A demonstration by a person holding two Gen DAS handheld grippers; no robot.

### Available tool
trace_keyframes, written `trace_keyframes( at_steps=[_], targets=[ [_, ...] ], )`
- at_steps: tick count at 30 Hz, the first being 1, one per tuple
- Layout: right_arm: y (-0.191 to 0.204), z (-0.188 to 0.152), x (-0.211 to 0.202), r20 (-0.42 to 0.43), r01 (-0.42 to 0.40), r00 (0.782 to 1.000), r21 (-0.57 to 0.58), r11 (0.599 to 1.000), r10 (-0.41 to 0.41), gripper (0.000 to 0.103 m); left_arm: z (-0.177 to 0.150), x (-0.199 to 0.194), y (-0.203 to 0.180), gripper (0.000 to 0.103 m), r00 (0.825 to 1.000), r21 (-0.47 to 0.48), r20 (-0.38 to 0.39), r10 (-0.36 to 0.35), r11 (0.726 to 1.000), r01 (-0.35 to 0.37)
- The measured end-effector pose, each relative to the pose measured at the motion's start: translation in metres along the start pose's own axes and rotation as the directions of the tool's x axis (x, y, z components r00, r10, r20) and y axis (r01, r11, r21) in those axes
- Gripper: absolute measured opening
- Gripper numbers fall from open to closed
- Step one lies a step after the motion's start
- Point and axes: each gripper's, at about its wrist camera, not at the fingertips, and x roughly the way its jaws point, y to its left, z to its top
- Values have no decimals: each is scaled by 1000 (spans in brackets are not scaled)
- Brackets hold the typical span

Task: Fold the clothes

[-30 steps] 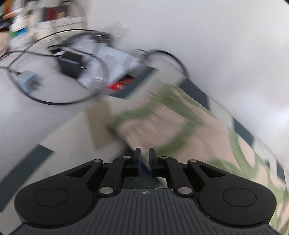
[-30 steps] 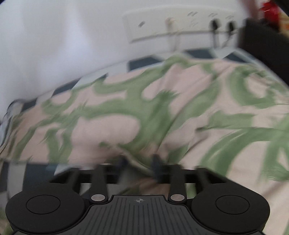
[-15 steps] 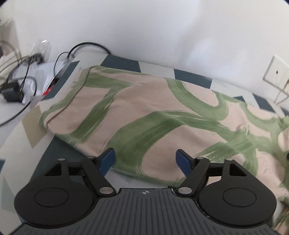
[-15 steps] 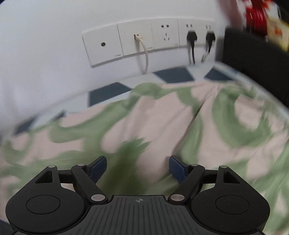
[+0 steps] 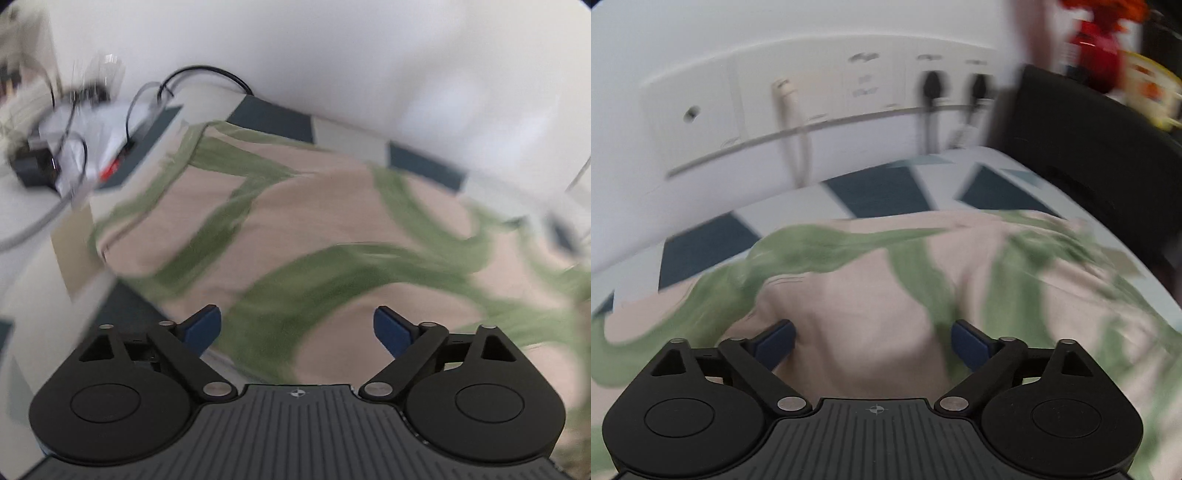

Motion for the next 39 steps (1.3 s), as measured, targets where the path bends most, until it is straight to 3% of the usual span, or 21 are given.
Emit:
trace_keyframes(
  at_steps=[1, 4, 8, 12, 20, 26, 30, 32, 34, 35, 37, 39],
  targets=[
    [-6, -4, -15, 19, -25, 1000, 20, 999, 24, 102, -1, -11, 2, 91, 1000, -22, -2, -31, 999, 31],
    [-26, -20, -58, 53, -75, 996, 48, 996, 72, 102, -14, -48, 7, 91, 998, 26, 13, -58, 998, 57],
    [-65, -46, -104, -3, -83, 996, 85, 993, 84, 102, -44, -100, 23, 93, 993, 134, 31, -115, 985, 110],
    [-103, -86, -143, -65, -66, 995, 108, 992, 73, 102, -85, -138, 46, 96, 993, 208, 43, -111, 973, 99],
    [-135, -166, -194, -156, -51, 986, 97, 994, 65, 102, -146, -138, 58, 97, 990, 235, -45, -137, 961, 144],
    [-132, -194, -227, -139, -107, 985, 6, 994, 106, 102, -192, -137, 67, 97, 982, 252, -111, -156, 951, 179],
    [-134, -207, -236, -153, -156, 977, -35, 987, 149, 102, -187, -121, 65, 96, 993, 219, -81, -84, 971, 100],
    [-137, -211, -238, -157, -161, 976, -43, 986, 152, 102, -185, -119, 61, 85, 995, 265, -62, -83, 959, 97],
    [-140, -215, -240, -135, -166, 978, -54, 985, 157, 102, -184, -119, 53, 52, 996, 332, -51, -72, 939, 85],
    [-140, -215, -242, -119, -177, 979, -80, 981, 166, 102, -183, -120, 51, 44, 995, 348, -53, -83, 932, 97],
    [-134, -216, -243, -99, -196, 978, -151, 969, 183, 102, -178, -123, 52, 19, 993, 324, -63, -102, 939, 117],
    [-129, -214, -240, -102, -202, 977, -174, 964, 187, 102, -173, -126, 55, 14, 990, 294, -74, -121, 946, 138]
  ],
)
